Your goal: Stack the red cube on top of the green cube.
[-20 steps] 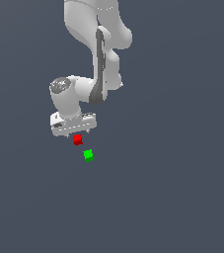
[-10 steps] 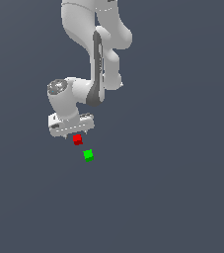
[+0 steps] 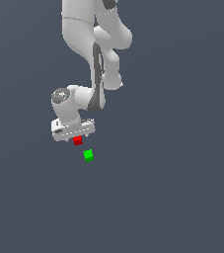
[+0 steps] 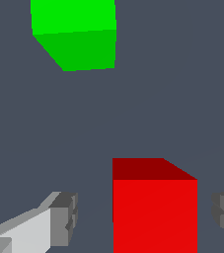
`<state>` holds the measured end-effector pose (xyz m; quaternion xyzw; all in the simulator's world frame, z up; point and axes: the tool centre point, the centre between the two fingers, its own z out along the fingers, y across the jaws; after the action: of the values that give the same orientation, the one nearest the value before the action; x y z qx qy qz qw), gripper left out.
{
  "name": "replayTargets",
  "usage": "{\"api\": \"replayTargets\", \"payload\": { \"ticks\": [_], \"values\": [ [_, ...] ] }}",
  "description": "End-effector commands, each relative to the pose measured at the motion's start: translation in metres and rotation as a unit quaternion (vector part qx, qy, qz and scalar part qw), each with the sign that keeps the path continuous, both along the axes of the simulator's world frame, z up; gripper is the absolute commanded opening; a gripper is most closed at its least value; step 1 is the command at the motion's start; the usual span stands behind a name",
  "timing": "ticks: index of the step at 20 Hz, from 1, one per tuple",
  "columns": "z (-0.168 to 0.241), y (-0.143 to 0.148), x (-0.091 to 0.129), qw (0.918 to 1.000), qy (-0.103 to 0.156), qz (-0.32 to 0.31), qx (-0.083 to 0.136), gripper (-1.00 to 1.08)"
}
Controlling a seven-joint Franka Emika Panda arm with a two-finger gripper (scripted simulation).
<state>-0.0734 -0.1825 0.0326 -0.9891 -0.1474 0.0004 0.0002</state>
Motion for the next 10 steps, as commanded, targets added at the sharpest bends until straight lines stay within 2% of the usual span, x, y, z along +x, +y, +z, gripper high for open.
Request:
{"api": "replayTargets", "payload": {
  "ticks": [1, 5, 6, 10],
  "values": [
    [-0.0085, -0.0004, 0.0004, 1.0, 0.0, 0.0, 0.0, 1.0],
    [-0.0127, -0.0004, 0.0012, 1.0, 0.0, 0.0, 0.0, 1.0],
    [-0.0127, -0.0004, 0.0012, 1.0, 0.0, 0.0, 0.0, -1.0],
    [-0.0127, -0.0004, 0.0012, 1.0, 0.0, 0.0, 0.0, -1.0]
  ]
}}
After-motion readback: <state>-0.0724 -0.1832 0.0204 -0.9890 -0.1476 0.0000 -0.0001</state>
